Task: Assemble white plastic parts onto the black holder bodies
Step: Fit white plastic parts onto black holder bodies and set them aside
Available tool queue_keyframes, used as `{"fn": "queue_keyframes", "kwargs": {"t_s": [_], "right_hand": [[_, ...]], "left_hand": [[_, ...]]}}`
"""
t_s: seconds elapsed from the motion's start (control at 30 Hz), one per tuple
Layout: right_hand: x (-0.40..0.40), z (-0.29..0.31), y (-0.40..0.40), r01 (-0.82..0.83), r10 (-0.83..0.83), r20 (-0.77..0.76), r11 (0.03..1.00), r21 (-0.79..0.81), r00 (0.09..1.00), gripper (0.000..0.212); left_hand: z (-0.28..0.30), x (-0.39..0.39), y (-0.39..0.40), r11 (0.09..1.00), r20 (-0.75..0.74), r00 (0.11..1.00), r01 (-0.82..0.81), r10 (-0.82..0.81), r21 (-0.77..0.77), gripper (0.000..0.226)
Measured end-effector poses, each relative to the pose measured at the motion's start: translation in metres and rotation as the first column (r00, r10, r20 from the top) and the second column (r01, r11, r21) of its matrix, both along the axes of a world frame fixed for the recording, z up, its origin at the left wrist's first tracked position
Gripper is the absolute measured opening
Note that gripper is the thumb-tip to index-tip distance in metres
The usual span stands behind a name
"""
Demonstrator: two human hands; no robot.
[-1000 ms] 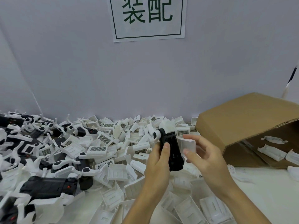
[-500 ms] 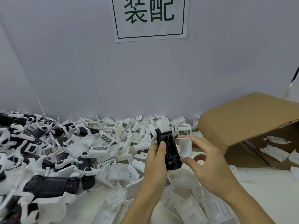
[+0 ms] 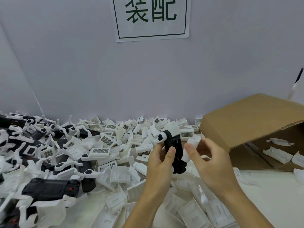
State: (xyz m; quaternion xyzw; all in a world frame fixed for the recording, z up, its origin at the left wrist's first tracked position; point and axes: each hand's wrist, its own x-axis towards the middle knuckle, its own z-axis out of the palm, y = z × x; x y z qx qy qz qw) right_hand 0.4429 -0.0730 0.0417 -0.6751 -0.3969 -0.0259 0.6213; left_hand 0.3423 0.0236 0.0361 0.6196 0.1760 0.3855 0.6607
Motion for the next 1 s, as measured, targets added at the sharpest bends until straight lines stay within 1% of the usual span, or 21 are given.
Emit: {"fn": "queue_keyframes", "kwargs": {"t_s": [0.07, 0.17, 0.3, 0.47, 0.57, 0.6, 0.73, 0.83, 0.9, 1.0], "right_hand": [[-0.0015, -0.0006, 0.0014, 0.006, -0.006, 0.019, 1.0, -0.017, 1.0, 0.043], [-0.0034, -0.0012, 0.0028, 0.014, -0.012, 0.044, 0.999, -0.051, 0.999, 0.039], [-0.0036, -0.002, 0.0043, 0.06, -0.055, 0.104, 0.997, -0.042, 0.993, 0.031], [-0.0042, -0.0014, 0.0049, 0.059, -0.048, 0.16, 0.996, -0.06, 0.986, 0.023], [-0.005, -0.002, 0.0042, 0.035, -0.014, 0.204, 0.994, -0.1, 0.979, 0.033], [-0.005, -0.0025, 0.0036, 0.028, -0.002, 0.21, 0.992, -0.121, 0.978, 0.033], [-0.0027, -0.0058, 0.0029, 0.016, 0.025, 0.226, 0.984, -0.178, 0.974, 0.014], [-0.0035, -0.006, 0.0039, 0.035, 0.006, 0.221, 0.983, -0.181, 0.975, 0.013], [-0.0048, -0.0054, 0.0038, 0.038, 0.0, 0.214, 0.984, -0.176, 0.977, 0.015], [-0.0064, -0.0042, 0.0031, 0.028, 0.006, 0.208, 0.987, -0.16, 0.978, 0.021]], "left_hand": [[0.0007, -0.0008, -0.0005, 0.999, 0.0, 0.999, 0.039, -0.039, 0.019, 0.024], [0.0001, -0.0001, -0.0017, 0.998, -0.022, 0.998, 0.055, -0.054, 0.035, 0.026], [-0.002, -0.0003, -0.0017, 0.995, -0.063, 0.995, 0.085, -0.081, 0.053, 0.04], [-0.0055, 0.0005, -0.0001, 0.998, -0.099, 0.994, 0.043, -0.039, 0.048, 0.045], [-0.0049, 0.0001, 0.0001, 0.997, -0.102, 0.994, 0.052, -0.047, 0.049, 0.05], [-0.0049, 0.0003, 0.0003, 0.997, -0.104, 0.994, 0.05, -0.044, 0.05, 0.05], [-0.0059, 0.0016, 0.0005, 0.998, -0.069, 0.997, 0.048, -0.045, 0.032, 0.044], [-0.0037, 0.0009, 0.0002, 0.998, -0.062, 0.996, 0.06, -0.06, 0.001, 0.052], [-0.0037, 0.0006, 0.0003, 0.998, -0.057, 0.996, 0.063, -0.064, -0.015, 0.047], [-0.0031, -0.0001, -0.0009, 0.996, -0.03, 0.995, 0.092, -0.092, 0.005, 0.028]]}}
